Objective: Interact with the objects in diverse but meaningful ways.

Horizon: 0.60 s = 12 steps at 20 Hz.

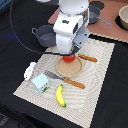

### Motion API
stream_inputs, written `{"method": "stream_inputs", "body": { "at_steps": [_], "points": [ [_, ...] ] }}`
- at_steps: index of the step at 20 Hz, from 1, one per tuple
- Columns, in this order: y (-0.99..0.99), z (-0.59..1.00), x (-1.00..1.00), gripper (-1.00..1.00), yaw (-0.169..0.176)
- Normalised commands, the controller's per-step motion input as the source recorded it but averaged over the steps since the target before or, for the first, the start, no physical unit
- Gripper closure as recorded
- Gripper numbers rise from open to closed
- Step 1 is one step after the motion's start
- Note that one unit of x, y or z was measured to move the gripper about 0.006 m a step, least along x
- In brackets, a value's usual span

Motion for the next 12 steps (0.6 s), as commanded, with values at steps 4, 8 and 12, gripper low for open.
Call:
{"method": "stream_inputs", "body": {
  "at_steps": [4, 8, 12],
  "points": [
    [-0.19, -0.14, 0.10, -1.00, 0.024],
    [-0.15, -0.19, 0.12, -1.00, 0.025],
    [-0.01, -0.16, 0.17, -1.00, 0.030]
  ]
}}
